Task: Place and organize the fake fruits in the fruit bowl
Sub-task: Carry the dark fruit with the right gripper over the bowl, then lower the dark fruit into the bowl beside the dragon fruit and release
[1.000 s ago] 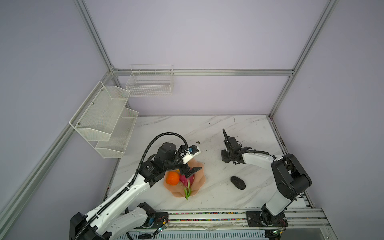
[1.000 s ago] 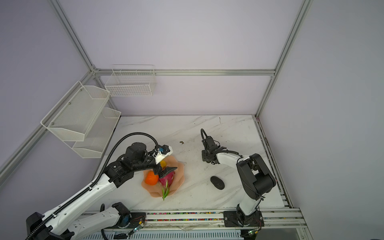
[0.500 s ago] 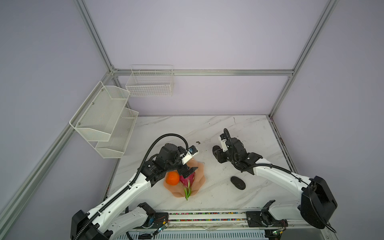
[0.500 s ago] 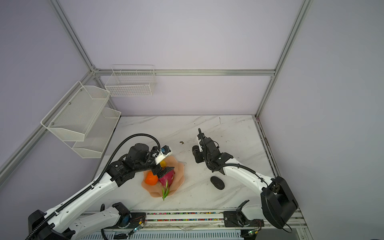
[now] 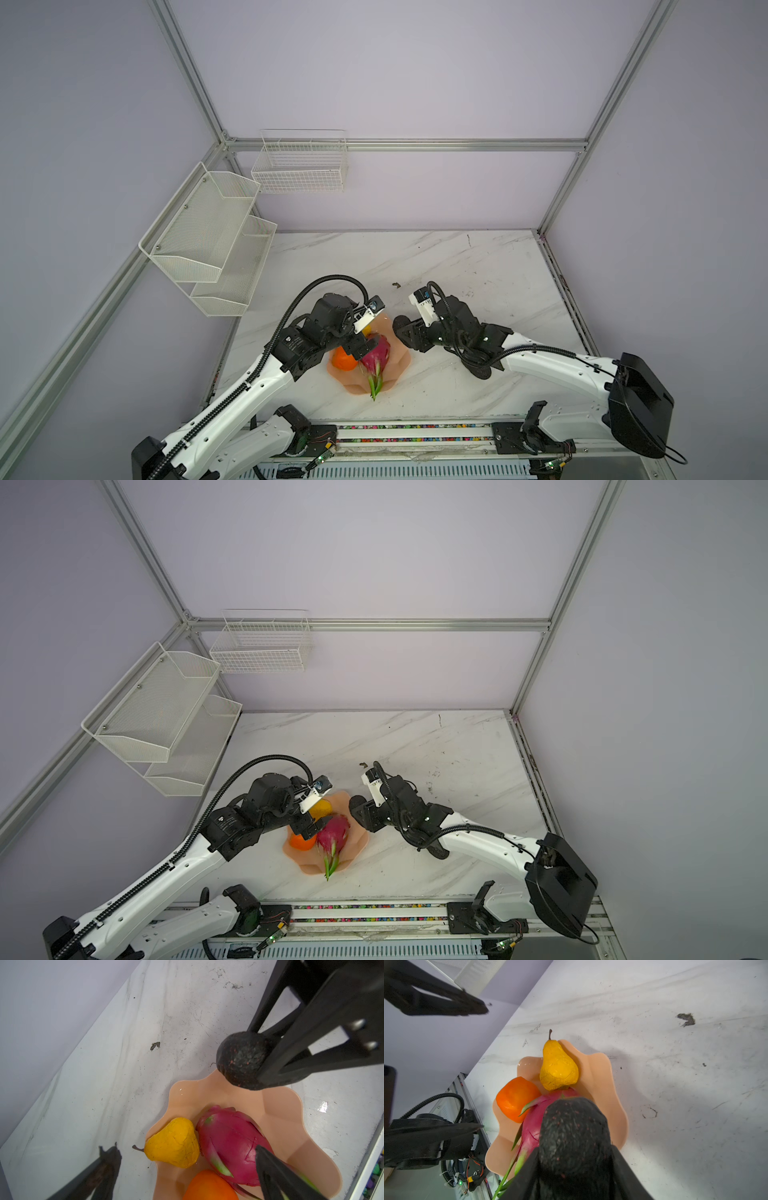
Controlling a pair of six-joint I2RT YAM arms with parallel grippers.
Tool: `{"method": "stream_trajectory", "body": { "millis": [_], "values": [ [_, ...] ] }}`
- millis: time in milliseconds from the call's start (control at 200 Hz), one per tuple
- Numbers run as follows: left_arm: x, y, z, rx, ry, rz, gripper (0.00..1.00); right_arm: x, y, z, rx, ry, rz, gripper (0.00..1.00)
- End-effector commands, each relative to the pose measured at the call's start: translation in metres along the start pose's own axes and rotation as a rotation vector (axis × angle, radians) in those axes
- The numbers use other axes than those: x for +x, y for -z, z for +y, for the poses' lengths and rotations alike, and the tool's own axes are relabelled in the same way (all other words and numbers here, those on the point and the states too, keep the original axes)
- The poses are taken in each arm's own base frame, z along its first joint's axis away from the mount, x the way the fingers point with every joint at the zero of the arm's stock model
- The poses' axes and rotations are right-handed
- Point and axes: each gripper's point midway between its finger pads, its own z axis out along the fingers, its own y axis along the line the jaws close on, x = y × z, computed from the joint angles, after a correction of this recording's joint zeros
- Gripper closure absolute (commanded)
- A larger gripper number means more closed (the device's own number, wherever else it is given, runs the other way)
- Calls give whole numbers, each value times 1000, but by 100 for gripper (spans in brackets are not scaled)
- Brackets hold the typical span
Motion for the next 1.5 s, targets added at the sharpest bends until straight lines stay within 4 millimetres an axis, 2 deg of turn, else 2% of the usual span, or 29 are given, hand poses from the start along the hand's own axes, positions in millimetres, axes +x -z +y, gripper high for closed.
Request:
{"method": "stream_trajectory", "body": {
  "millis": [0, 185, 440, 520, 600, 695, 790, 875, 945, 1000, 1075, 1290, 1345, 1375, 1435, 1495],
  "values": [
    [8, -4, 1, -24, 1, 5, 0, -7, -12, 14, -27, 3, -14, 73],
    [7, -4, 1, -26, 2, 4, 0, 2, -29, 11, 8, 1, 11, 72],
    [2, 1, 1, -21, 2, -17, 0, -2, -42, 1, 69, 14, 1, 69],
    [0, 3, -1, -10, 4, -33, 0, 0, -48, -2, 82, 15, 16, 64],
    [-2, 4, -1, -7, 5, -41, 0, 1, -52, -1, 77, 13, 23, 54],
    [-2, 4, -1, -7, 4, -42, 0, 0, -51, -2, 86, 12, 15, 45],
    [-1, 3, -2, -6, 3, -39, 0, -4, -49, -1, 89, 15, 6, 39],
    [-3, 4, -1, -8, 4, -44, 0, -9, -42, 3, 86, 23, -11, 33],
    [-4, 5, -1, -9, 5, -48, 0, -14, -35, 3, 92, 31, -33, 23],
    [-4, 5, -1, -10, 5, -53, 0, -19, -28, 3, 104, 34, -55, 19],
    [-4, 6, -2, -7, 3, -60, 0, -23, -21, 4, 107, 33, -71, 17],
    [-7, 8, -3, 3, 2, -79, 0, -35, 5, -11, 195, -21, -139, 15],
    [-8, 8, -4, 9, 2, -82, 0, -28, 9, -27, 269, -66, -120, 15],
    [-9, 8, -6, 20, 2, -87, 0, -30, 22, -35, 316, -105, -136, 15],
    [-12, 8, -11, 49, 1, -102, 0, -12, 40, -64, 481, -182, -95, 15],
    [-18, 9, -20, 107, 1, -129, 0, 11, 67, -95, 684, -237, -43, 15]
  ]
}}
